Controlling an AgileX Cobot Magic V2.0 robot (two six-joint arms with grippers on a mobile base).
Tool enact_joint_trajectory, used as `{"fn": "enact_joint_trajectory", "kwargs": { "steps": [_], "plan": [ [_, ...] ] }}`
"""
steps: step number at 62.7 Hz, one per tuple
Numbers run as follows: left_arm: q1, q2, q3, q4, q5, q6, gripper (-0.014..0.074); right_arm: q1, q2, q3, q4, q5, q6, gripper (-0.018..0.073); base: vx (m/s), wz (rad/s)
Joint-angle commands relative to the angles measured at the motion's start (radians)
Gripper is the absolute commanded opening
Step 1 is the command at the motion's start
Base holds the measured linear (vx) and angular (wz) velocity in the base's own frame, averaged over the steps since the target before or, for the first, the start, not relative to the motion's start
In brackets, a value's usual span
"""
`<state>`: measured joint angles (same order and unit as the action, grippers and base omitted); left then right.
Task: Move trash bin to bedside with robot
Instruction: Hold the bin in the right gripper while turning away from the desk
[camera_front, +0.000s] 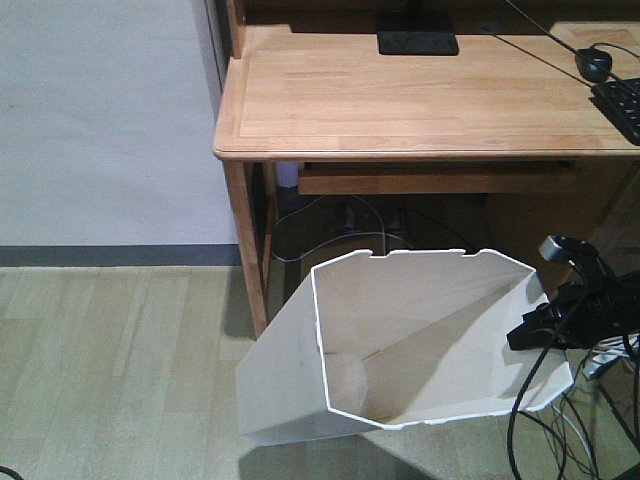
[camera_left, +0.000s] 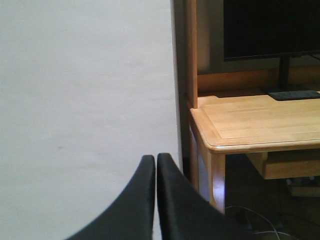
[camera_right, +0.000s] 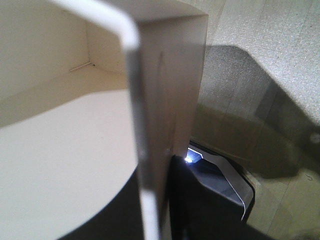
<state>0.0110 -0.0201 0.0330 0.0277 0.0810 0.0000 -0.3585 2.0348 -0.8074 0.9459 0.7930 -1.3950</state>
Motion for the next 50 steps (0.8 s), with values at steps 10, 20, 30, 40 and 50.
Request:
{"fn": "enact_joint_trajectory", "kwargs": {
  "steps": [10,20,30,40,50],
  "plan": [
    [-0.006,-0.006,0.012,-0.009,-0.075,-0.014,-0.0006,-0.003,-0.063,-0.015,0.106,0.247,0.004,-0.0003,-0.04,0.17],
    [-0.006,-0.006,0.012,-0.009,-0.075,-0.014,-0.0006,-0.003,-0.063,-0.015,0.106,0.248,0.004,-0.0003,-0.07,0.26],
    [-0.006,-0.006,0.012,-0.009,-0.075,-0.014,-0.0006,-0.003,-0.063,-0.015,0.106,0.247,0.004,-0.0003,-0.07,0.37],
    [-0.006,-0.006,0.012,-0.009,-0.075,-0.014,-0.0006,-0.003,-0.063,-0.015,0.106,0.247,0.004,-0.0003,-0.05,0.49],
    [-0.006,-0.006,0.012,-0.009,-0.075,-0.014,-0.0006,-0.003,-0.063,-0.015,0.106,0.247,0.004,-0.0003,-0.03,0.60]
  ]
}}
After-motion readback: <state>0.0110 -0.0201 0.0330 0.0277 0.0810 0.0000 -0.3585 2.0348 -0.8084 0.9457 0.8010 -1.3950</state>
